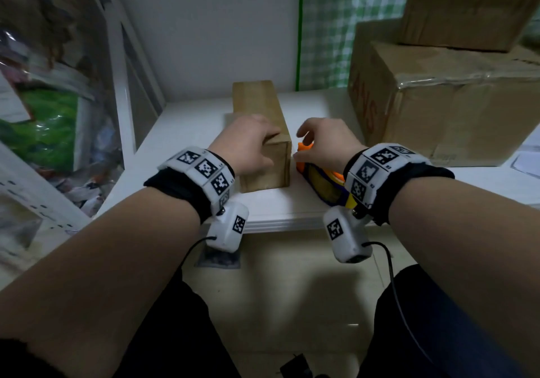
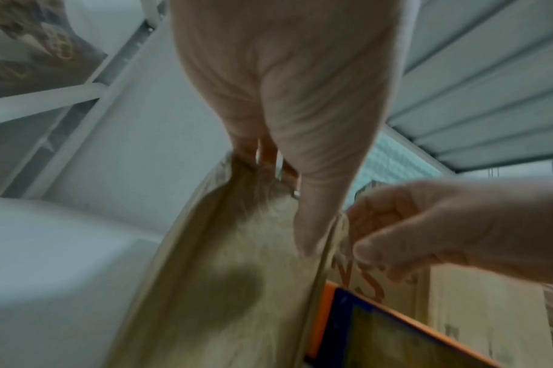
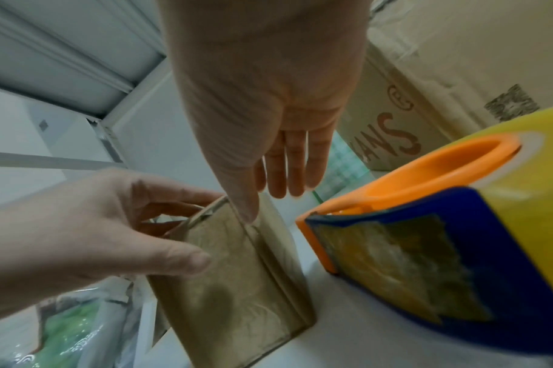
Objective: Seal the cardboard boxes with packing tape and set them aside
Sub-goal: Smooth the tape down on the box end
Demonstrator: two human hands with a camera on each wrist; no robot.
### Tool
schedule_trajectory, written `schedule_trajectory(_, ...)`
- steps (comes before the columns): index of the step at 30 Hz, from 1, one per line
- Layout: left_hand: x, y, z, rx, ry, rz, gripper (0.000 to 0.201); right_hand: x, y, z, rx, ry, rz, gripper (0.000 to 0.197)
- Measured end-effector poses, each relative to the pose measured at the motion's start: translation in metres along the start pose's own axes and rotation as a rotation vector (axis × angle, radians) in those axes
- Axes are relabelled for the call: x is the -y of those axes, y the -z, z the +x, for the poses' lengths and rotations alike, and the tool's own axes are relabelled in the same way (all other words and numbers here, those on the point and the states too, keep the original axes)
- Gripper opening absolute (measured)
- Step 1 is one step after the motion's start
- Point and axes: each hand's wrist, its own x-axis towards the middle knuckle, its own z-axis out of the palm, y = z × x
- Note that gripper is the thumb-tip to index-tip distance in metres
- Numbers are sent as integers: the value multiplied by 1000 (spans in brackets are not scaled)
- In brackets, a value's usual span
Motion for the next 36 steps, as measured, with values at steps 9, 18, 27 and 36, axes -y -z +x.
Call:
schedule_trajectory(9,-6,-7,-1,-64,1,140,26,11,-11,4,10,56,78,44)
schedule_trajectory(18,2,-2,3,-4,-91,159,36,11,-7,11,35,68,155,49)
schedule_trajectory(27,0,4,4,41,-63,123,36,14,-4,11,46,109,104,40)
schedule_trajectory(36,-14,-5,1,-7,1,177,33,11,-3,12,53,102,27,43)
